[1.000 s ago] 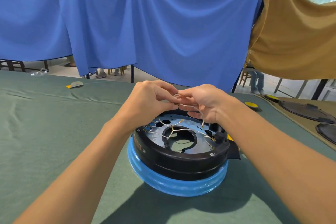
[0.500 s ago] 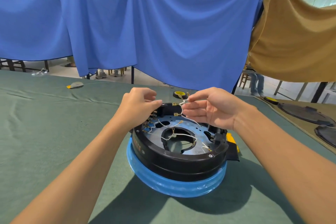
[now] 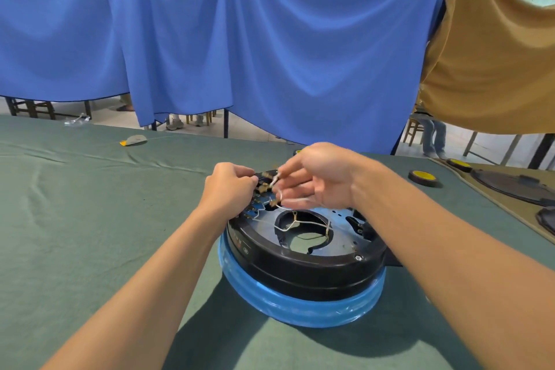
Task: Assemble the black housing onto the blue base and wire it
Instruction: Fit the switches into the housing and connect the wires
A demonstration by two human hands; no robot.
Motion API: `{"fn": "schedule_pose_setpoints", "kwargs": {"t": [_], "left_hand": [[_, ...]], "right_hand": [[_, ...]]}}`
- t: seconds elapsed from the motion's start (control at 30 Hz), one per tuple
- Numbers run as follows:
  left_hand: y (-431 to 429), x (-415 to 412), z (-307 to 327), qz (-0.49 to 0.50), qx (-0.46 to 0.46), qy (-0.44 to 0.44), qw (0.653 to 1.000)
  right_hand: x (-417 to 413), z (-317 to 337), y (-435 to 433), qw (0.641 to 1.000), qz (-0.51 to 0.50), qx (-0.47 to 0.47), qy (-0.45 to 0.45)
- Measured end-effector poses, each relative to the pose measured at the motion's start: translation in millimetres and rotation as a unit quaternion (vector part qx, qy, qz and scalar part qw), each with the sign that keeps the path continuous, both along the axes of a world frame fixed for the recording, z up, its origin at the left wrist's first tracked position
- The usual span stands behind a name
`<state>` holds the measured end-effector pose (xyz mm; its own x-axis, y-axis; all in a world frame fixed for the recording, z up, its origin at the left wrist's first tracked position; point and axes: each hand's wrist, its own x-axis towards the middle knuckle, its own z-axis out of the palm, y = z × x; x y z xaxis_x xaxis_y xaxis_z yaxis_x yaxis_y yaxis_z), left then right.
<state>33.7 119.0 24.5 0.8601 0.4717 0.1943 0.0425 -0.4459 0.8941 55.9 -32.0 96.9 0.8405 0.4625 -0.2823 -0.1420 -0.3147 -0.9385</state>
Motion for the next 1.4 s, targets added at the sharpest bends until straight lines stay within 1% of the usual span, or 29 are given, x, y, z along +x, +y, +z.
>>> {"fn": "schedule_pose_setpoints", "kwargs": {"t": [0.07,0.17,0.27,0.4,0.5,0.6,0.8,0.9,1.23,1.4], "left_hand": [[-0.4,-0.8,-0.3,0.003,-0.004,0.003,1.000],[0.4,-1.4,-2.3,0.009,-0.009,-0.001,1.000],[0.1,-1.7,-2.4,0.012,-0.010,0.000,1.000],[-1.5,-2.8,-1.5,0.009,-0.020,0.003,1.000],[-1.4,-3.4,-2.2,0.009,-0.030,0.001,1.000],[-1.1,-3.6,-2.3,0.011,-0.028,-0.004,1.000],[-2.8,-4.1,-1.0,0.008,-0.028,-0.005,1.000],[-2.2,-3.3,-1.2,0.011,-0.027,-0.005,1.000],[-2.9,-3.3,0.0,0.008,-0.039,0.002,0.999],[-3.1,-2.5,0.5,0.014,-0.042,-0.002,0.999]], "right_hand": [[0.0,-10.1,9.7,0.997,-0.013,-0.066,-0.027],[5.1,-24.3,19.6,0.989,-0.031,-0.126,-0.071],[10.4,-35.2,23.6,0.987,-0.046,-0.130,-0.084],[14.3,-33.7,26.0,0.988,-0.064,-0.135,-0.045],[20.4,-32.9,30.1,0.983,-0.066,-0.159,-0.069],[24.6,-34.8,35.1,0.982,-0.064,-0.162,-0.076],[28.4,-36.2,32.5,0.988,-0.059,-0.145,-0.008],[31.2,-38.3,29.5,0.989,-0.055,-0.138,0.010],[32.4,-43.1,29.3,0.991,-0.048,-0.124,-0.016],[31.6,-43.3,27.7,0.993,-0.047,-0.110,-0.012]]}}
